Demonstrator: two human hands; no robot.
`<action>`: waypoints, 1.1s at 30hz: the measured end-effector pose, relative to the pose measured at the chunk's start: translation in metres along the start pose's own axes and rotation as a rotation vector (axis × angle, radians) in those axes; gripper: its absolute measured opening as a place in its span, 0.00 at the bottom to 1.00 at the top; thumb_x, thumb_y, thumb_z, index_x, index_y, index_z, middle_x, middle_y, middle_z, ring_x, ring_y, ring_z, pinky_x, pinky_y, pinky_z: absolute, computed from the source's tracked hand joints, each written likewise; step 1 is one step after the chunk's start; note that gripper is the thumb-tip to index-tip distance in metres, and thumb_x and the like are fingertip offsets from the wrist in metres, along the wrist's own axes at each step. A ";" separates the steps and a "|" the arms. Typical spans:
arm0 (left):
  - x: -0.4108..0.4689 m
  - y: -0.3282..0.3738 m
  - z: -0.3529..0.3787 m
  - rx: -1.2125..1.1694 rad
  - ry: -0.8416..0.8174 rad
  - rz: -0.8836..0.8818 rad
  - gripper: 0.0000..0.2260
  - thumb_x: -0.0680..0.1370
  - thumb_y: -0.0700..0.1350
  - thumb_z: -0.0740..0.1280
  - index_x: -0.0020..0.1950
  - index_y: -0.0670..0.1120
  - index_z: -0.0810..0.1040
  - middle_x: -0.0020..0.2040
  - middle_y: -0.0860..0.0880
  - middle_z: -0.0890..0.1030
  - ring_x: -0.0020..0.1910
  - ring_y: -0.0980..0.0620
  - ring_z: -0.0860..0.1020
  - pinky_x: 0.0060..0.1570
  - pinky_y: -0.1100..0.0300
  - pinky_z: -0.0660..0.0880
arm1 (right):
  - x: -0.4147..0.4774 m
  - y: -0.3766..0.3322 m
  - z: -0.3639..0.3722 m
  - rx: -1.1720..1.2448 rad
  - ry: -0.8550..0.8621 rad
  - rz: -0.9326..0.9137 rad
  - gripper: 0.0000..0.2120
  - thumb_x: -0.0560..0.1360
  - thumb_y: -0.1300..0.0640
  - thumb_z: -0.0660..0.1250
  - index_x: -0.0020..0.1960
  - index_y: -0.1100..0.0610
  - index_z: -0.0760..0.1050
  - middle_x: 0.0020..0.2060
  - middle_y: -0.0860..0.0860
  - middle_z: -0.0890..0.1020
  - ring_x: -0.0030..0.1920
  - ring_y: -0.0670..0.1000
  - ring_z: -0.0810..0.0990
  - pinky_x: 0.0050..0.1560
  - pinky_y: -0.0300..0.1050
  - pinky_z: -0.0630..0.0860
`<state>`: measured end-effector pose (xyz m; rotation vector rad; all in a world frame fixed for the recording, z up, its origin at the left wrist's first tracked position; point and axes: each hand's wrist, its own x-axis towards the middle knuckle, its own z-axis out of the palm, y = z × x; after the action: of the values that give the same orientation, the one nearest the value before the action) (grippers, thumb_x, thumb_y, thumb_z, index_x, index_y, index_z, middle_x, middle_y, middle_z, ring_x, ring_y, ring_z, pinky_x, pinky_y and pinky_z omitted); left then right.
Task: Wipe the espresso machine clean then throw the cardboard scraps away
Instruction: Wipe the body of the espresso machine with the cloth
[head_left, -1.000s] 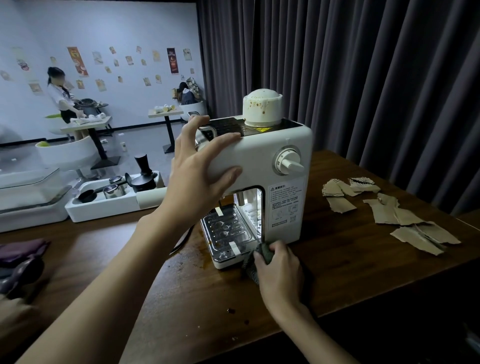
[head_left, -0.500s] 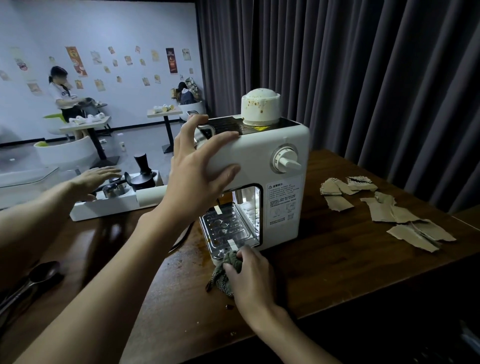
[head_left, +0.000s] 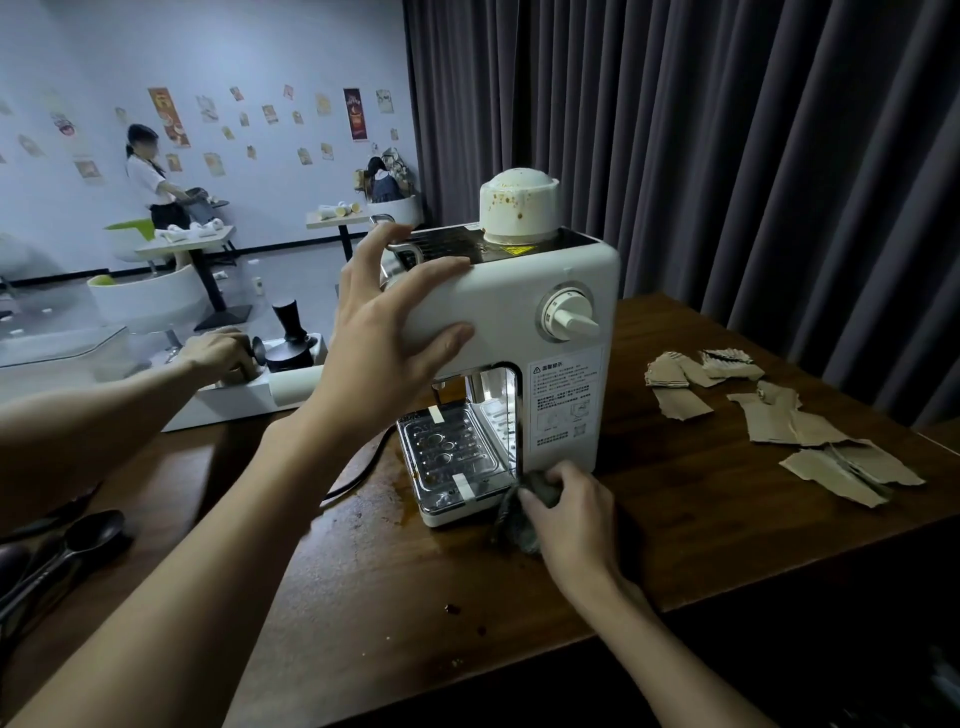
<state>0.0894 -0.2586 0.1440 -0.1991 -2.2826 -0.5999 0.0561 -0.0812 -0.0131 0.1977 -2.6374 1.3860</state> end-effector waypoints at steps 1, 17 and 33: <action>0.000 0.000 0.000 -0.007 -0.002 0.002 0.20 0.75 0.51 0.73 0.67 0.58 0.77 0.76 0.47 0.58 0.76 0.45 0.57 0.74 0.41 0.62 | 0.005 0.004 -0.004 0.007 0.018 0.007 0.08 0.73 0.57 0.73 0.48 0.59 0.76 0.47 0.52 0.79 0.45 0.49 0.77 0.41 0.38 0.73; -0.001 0.001 0.000 -0.039 0.003 0.000 0.20 0.75 0.50 0.73 0.67 0.57 0.77 0.76 0.48 0.58 0.77 0.46 0.57 0.74 0.43 0.63 | 0.000 -0.002 -0.002 0.039 0.134 -0.110 0.13 0.75 0.58 0.71 0.58 0.60 0.77 0.55 0.52 0.76 0.53 0.50 0.76 0.49 0.36 0.72; -0.001 0.001 0.000 -0.034 0.004 -0.007 0.20 0.75 0.50 0.73 0.67 0.59 0.77 0.76 0.49 0.57 0.76 0.47 0.56 0.74 0.42 0.63 | 0.011 -0.016 -0.030 0.469 0.373 -0.069 0.20 0.73 0.65 0.71 0.63 0.57 0.71 0.57 0.48 0.72 0.57 0.48 0.75 0.52 0.38 0.77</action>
<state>0.0901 -0.2577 0.1439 -0.2064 -2.2712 -0.6422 0.0500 -0.0659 0.0186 0.0707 -1.9675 1.7949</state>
